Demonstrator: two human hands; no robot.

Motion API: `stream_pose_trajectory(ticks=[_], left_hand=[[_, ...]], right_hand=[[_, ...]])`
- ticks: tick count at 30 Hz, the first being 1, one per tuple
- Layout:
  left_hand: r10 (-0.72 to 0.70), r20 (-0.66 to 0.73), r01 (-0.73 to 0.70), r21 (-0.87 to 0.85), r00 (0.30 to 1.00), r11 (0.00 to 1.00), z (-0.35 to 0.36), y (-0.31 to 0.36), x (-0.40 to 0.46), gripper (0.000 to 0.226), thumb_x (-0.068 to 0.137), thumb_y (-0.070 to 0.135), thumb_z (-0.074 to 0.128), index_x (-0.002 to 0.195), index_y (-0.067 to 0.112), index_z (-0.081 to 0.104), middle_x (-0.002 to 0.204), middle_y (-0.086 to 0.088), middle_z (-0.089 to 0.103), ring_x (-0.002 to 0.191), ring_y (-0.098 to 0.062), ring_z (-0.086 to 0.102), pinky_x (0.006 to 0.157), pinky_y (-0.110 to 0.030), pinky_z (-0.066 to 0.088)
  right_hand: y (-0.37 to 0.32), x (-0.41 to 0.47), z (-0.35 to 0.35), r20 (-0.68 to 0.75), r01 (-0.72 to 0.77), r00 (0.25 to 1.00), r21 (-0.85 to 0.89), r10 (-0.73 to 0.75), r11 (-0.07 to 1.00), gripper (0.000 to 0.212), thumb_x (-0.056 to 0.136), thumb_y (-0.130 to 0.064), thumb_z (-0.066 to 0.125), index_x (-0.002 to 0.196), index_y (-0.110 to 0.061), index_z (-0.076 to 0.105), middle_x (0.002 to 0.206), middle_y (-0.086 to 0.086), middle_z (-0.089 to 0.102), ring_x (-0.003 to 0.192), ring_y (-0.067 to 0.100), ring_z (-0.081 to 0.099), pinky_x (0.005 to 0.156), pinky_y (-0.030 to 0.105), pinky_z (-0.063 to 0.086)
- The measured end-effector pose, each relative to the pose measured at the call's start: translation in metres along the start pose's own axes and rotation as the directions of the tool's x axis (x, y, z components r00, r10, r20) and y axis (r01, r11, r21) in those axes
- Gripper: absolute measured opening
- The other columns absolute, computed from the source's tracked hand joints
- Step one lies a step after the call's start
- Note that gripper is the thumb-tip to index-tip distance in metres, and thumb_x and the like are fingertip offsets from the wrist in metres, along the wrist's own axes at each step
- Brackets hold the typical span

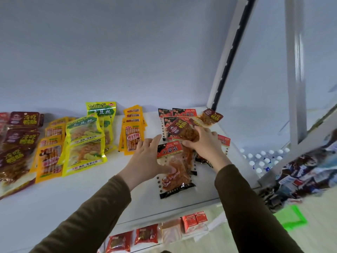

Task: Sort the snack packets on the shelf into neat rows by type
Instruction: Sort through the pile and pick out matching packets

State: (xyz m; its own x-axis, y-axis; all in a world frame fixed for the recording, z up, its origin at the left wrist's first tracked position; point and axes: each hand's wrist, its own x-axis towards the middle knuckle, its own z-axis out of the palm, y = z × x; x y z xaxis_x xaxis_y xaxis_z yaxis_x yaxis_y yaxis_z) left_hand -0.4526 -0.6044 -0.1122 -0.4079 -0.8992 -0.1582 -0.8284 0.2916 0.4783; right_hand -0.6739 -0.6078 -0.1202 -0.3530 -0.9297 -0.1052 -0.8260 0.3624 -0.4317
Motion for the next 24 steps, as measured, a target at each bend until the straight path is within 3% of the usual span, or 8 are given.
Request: stream_pose_trajectory(ticks=[4,6,8,10,15,18,21,24], left_hand=[[-0.052,0.017,0.053,-0.084,0.998,0.995,0.001,0.002,0.002,0.129,0.068,0.051,0.090,0.161,0.035,0.002,0.158,-0.007,0.028,0.150,-0.033,0.016,0.119,-0.050,0.026],[-0.058,0.024,0.062,-0.181,0.998,0.982,0.000,0.003,0.003,0.130,0.067,0.039,0.093,0.160,0.037,0.001,0.151,-0.008,0.041,0.143,-0.034,0.035,0.112,-0.049,0.038],[-0.052,0.024,0.057,-0.273,0.998,0.960,-0.001,0.002,0.003,0.123,0.071,0.026,0.093,0.158,0.037,0.007,0.131,-0.002,0.057,0.114,-0.027,0.060,0.088,-0.036,0.056],[-0.057,0.003,0.055,-0.321,0.998,0.946,-0.003,-0.001,0.003,0.106,0.075,0.017,0.090,0.152,0.037,0.019,0.114,0.007,0.060,0.090,-0.017,0.065,0.064,-0.025,0.055],[-0.070,-0.036,0.052,-0.376,0.997,0.925,-0.008,-0.016,0.004,0.034,0.078,0.017,0.087,0.096,0.026,0.060,0.085,0.006,0.069,0.075,-0.010,0.065,0.061,-0.025,0.051],[-0.082,-0.033,0.047,-0.590,0.996,0.806,-0.013,-0.021,0.001,0.021,0.078,0.012,0.086,0.080,0.021,0.068,0.069,0.008,0.068,0.063,-0.006,0.058,0.060,-0.022,0.043],[-0.106,0.012,0.074,-0.790,0.994,0.609,-0.020,-0.025,-0.003,0.022,0.079,0.006,0.084,0.096,0.016,0.075,0.084,0.001,0.077,0.070,-0.012,0.064,0.067,-0.025,0.055],[-0.123,0.053,0.109,-0.857,0.991,0.504,-0.025,-0.029,-0.006,0.028,0.084,0.003,0.078,0.109,0.013,0.072,0.085,-0.003,0.076,0.067,-0.012,0.063,0.058,-0.023,0.056]], right_hand=[[-0.002,-0.002,0.012,-0.037,-0.004,0.999,0.073,0.006,0.997,0.091,0.080,-0.074,0.064,0.153,-0.029,0.035,0.154,0.005,0.040,0.140,0.033,0.035,0.111,0.055,0.038],[-0.003,-0.004,0.015,-0.043,-0.011,0.999,0.139,0.017,0.990,0.092,0.078,-0.075,0.066,0.151,-0.027,0.037,0.149,0.006,0.043,0.137,0.032,0.042,0.108,0.053,0.041],[-0.003,-0.005,0.017,-0.048,-0.027,0.998,0.245,0.040,0.969,0.087,0.079,-0.069,0.070,0.149,-0.027,0.039,0.142,0.005,0.047,0.132,0.030,0.049,0.105,0.050,0.046],[-0.003,-0.007,0.017,-0.061,-0.024,0.997,0.313,0.045,0.949,0.077,0.082,-0.060,0.073,0.144,-0.027,0.042,0.137,0.001,0.053,0.125,0.027,0.056,0.100,0.047,0.051],[-0.006,-0.016,0.017,-0.075,-0.016,0.995,0.479,0.059,0.878,0.060,0.087,-0.047,0.075,0.134,-0.027,0.043,0.124,-0.011,0.057,0.109,0.013,0.058,0.083,0.030,0.051],[-0.012,-0.020,0.022,-0.054,0.001,0.998,0.533,0.033,0.846,0.047,0.091,-0.044,0.072,0.126,-0.027,0.046,0.123,-0.010,0.061,0.110,0.013,0.061,0.084,0.033,0.053],[-0.020,-0.025,0.025,0.001,0.000,1.000,0.579,0.000,0.815,0.036,0.094,-0.038,0.069,0.121,-0.024,0.049,0.115,-0.008,0.063,0.105,0.014,0.064,0.086,0.033,0.052],[-0.027,-0.029,0.026,0.050,-0.018,0.999,0.638,-0.018,0.770,0.027,0.097,-0.032,0.066,0.116,-0.023,0.049,0.111,-0.005,0.064,0.101,0.014,0.065,0.079,0.030,0.051]])
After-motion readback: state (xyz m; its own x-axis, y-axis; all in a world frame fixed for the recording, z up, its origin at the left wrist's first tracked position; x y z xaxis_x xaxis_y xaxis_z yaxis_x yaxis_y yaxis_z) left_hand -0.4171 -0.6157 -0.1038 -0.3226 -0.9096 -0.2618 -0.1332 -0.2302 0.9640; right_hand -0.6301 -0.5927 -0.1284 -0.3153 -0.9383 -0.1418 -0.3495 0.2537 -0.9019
